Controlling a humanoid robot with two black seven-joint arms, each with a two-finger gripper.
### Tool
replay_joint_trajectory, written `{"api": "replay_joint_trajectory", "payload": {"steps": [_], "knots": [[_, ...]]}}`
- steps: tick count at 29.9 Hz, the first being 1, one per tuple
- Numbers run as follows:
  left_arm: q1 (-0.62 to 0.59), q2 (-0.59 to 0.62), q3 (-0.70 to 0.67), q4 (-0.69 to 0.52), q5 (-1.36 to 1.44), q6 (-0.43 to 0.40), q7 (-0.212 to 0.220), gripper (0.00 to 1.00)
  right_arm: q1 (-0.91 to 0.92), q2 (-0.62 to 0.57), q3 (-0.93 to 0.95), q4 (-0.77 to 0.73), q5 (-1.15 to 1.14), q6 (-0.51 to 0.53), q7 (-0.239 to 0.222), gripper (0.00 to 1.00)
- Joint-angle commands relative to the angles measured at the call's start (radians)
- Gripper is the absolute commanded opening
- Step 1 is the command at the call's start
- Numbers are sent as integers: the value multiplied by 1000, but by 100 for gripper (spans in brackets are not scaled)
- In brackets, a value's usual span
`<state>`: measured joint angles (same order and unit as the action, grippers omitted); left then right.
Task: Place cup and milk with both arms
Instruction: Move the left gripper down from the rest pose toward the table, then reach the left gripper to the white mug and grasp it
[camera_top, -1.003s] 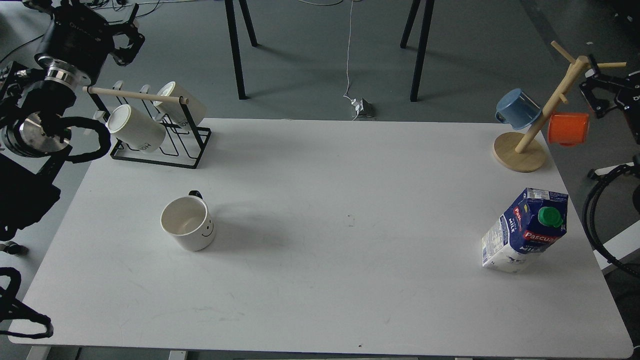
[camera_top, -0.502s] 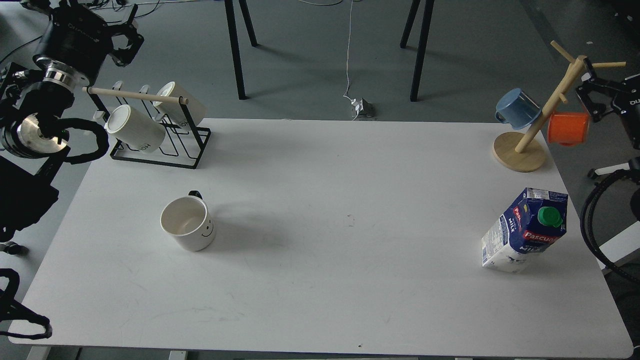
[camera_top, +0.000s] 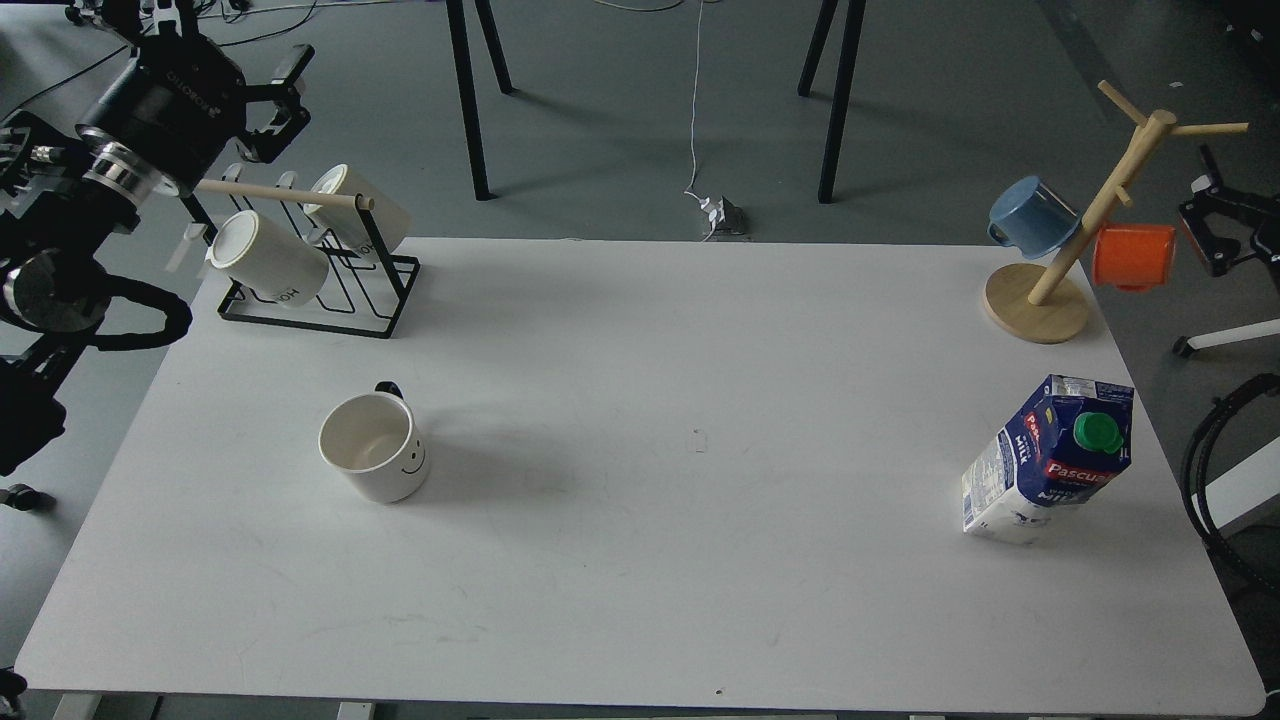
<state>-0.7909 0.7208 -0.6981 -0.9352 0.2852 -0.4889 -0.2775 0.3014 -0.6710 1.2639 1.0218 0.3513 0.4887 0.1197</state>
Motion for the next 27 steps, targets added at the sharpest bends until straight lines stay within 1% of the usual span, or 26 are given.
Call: {"api": "replay_joint_trajectory", "payload": {"steps": [1,4,7,9,10,13,16,19,21,23,25,27], "knots": [[71,153,25,-149,193,0,0,99,-5,8,12,0,1,0,0,99],[133,250,57,-263,342,0,-3,99,-5,11,12,0,0,0,0,99],[183,304,68,-338,471,0,-3,98,-5,17,12,0,1,0,0,99],[214,319,71,-362,566,32,-3,97,-5,25,14,0,0,0,0,99],[228,318,71,-366,622,55,-3,95,-5,27,14,0,0,0,0,99],[259,312,71,-358,808,122,-6,91,-5,27,14,0,1,0,0,99],[286,270,72,-334,1023,211,-9,90,-5,27,18,0,1,0,0,99],[291,213,92,-310,1231,250,-11,90,-5,25,26,0,0,0,0,99],[291,189,118,-280,1365,272,-11,90,-5,25,26,-2,0,0,0,99],[291,154,150,-237,1477,312,-5,89,-5,24,26,-2,0,0,0,99],[291,126,176,-208,1557,343,-2,88,-5,24,26,-3,0,0,0,99],[291,108,196,-182,1627,365,0,83,-5,24,26,-5,0,0,0,99]]}}
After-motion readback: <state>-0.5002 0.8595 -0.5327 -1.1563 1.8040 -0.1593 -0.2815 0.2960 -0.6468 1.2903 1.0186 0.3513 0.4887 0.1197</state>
